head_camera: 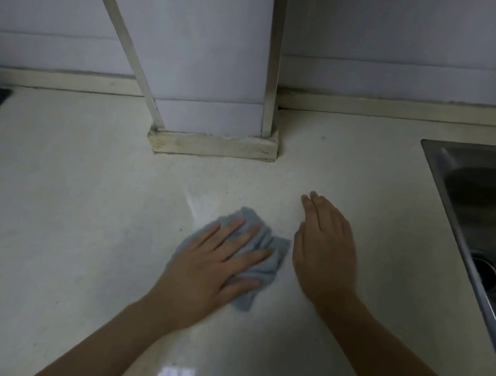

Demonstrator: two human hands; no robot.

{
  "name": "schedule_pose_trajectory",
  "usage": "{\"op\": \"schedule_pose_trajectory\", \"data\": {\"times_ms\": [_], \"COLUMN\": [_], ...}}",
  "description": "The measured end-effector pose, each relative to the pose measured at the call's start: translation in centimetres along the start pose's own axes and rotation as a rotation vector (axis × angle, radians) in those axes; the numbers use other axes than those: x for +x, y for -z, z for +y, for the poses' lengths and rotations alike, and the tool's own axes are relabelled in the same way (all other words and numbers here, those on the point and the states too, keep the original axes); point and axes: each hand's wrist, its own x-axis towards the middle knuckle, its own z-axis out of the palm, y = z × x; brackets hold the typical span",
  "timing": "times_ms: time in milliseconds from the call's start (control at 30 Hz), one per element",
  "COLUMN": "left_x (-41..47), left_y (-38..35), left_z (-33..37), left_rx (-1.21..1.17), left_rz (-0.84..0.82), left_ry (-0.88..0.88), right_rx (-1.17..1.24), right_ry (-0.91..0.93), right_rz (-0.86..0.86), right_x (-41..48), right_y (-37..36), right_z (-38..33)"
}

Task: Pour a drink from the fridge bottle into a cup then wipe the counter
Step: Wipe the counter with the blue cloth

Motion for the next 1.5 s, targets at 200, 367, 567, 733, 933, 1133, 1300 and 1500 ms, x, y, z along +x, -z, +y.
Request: {"op": "schedule_pose_trajectory", "data": {"times_ms": [200,367,567,733,933,1133,1300,1500], "left_x": [2.9,10.5,10.5,3.9,1.5,3.3,-2.7,-17.6], "left_y": [1.6,0.6,0.5,2.0,2.0,-0.3,-1.2,-0.5], "left_z": [-6.1,-2.7,-1.7,-7.1,-11.4,1.2,5.5,3.4], "left_rx": [-0.058,-0.075,-0.081,-0.067,0.074,0.033,-0.040,0.018], "left_rz": [0.064,0.057,0.025,-0.013,0.104,0.076,0.092,0.045], "left_ry": [0.425,0.303,0.080,0.060,0.517,0.170,0.128,0.104], "right_rx": [-0.032,-0.057,-0.044,-0.017,-0.037,-0.040,-0.091,0.046], "right_ry": [-0.020,-0.031,-0.028,-0.017,0.008,0.013,0.079,0.090], "right_rz": [-0.029,-0.044,-0.041,0.002,0.036,0.089,0.144,0.224], "right_x": [0.2,0.2,0.4,0.2,0.3,0.0,-2.6,-9.2], "right_y": [0.2,0.2,-0.1,0.0,-0.2,0.0,1.2,2.4], "right_z": [-0.3,-0.3,-0.2,-0.2,-0.4,-0.6,-1.3,-7.3]}}
